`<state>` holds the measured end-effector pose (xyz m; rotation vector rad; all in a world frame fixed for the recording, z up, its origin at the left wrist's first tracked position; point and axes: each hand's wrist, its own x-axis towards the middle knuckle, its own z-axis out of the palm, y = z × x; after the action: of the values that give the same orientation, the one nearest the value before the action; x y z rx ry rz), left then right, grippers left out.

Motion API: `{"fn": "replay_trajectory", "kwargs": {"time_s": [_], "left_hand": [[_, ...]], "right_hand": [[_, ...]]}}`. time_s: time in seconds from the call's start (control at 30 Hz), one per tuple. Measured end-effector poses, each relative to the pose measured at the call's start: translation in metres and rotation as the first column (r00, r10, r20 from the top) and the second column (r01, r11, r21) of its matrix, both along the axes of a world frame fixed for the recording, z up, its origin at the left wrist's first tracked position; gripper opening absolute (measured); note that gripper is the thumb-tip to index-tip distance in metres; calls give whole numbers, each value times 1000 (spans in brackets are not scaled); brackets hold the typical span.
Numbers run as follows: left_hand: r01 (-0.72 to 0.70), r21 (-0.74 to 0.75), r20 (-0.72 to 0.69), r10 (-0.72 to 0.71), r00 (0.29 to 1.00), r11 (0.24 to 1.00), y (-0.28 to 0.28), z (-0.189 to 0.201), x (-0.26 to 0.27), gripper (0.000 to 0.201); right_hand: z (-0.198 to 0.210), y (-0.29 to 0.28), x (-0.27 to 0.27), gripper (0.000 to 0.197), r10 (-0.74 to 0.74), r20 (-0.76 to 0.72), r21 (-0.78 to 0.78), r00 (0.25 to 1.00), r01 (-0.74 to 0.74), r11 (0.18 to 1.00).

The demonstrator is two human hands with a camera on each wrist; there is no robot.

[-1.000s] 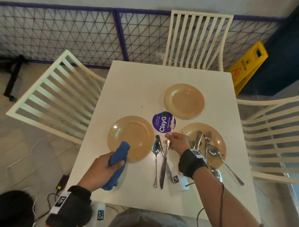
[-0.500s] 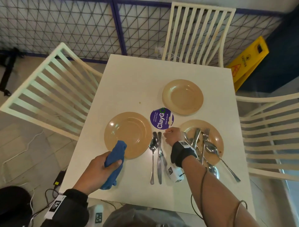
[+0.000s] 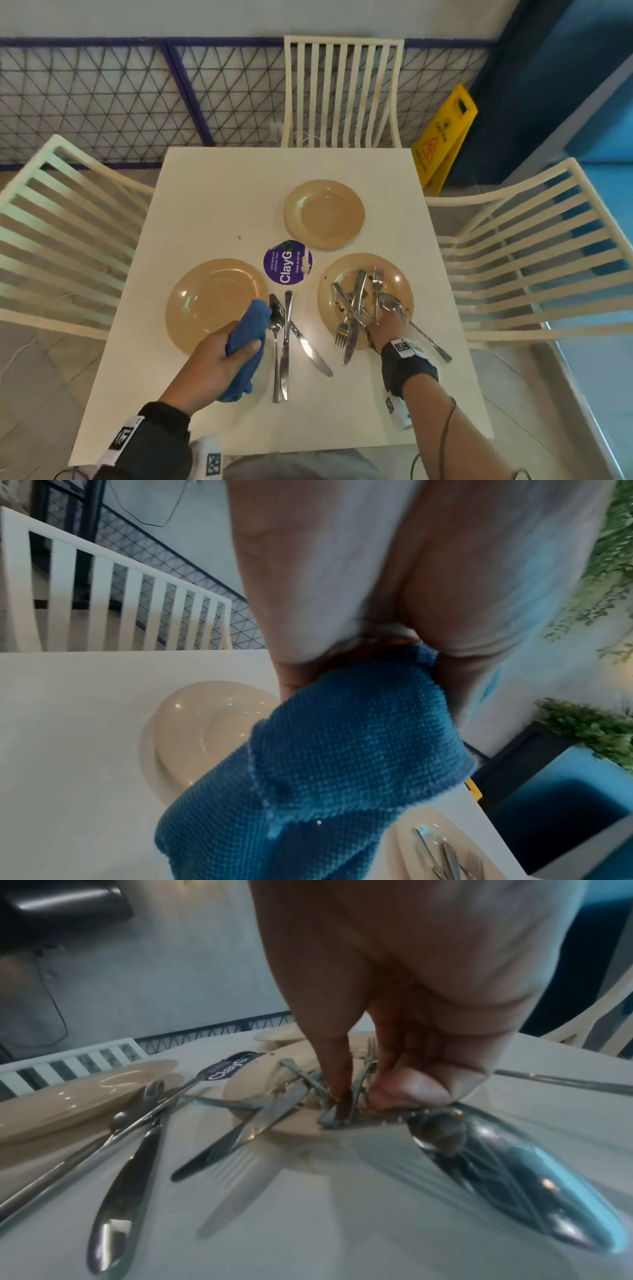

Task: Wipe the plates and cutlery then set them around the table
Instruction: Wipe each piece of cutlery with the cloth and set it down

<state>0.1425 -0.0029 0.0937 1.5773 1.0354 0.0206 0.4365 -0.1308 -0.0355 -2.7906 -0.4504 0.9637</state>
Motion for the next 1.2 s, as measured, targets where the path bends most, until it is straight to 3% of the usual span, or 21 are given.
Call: {"fn": "replay_trajectory", "kwargs": {"time_s": [0.17, 0.3, 0.4, 0.5, 0.6, 0.77, 1.03, 1.2], "left_hand": [[-36, -30, 23, 37, 999, 999, -15, 3, 29, 23], [-59, -54, 47, 62, 997, 997, -21, 2, 44, 52], [-104, -96, 71, 111, 991, 990, -29, 11, 69, 36], [-111, -154, 74, 123, 990, 982, -37, 21, 96, 32], [-163, -239, 129, 198, 972, 957, -41, 29, 123, 23], [-247, -336, 242, 337, 910, 909, -53, 30, 176, 38], [-418, -76, 412, 410, 814, 905, -47, 49, 221, 21], [-408, -119, 417, 418, 807, 905, -63, 48, 227, 19]], "right_hand": [[-13, -4, 9, 18, 26, -14, 20, 1000, -26, 999], [-9, -11, 20, 26, 43, -117, 158, 992, -24, 987], [24, -22, 19, 20, -2, -201, 268, 980, 57, 962], [60, -35, 11, 22, 19, -307, 442, 951, 125, 888], [98, -49, 3, 19, 135, -455, 593, 880, 186, 783], [149, -62, -7, 17, 280, -512, 713, 812, 220, 666], [193, -80, -20, 27, 289, -501, 756, 815, 250, 605], [190, -71, -12, 27, 232, -410, 779, 882, 207, 591]]}}
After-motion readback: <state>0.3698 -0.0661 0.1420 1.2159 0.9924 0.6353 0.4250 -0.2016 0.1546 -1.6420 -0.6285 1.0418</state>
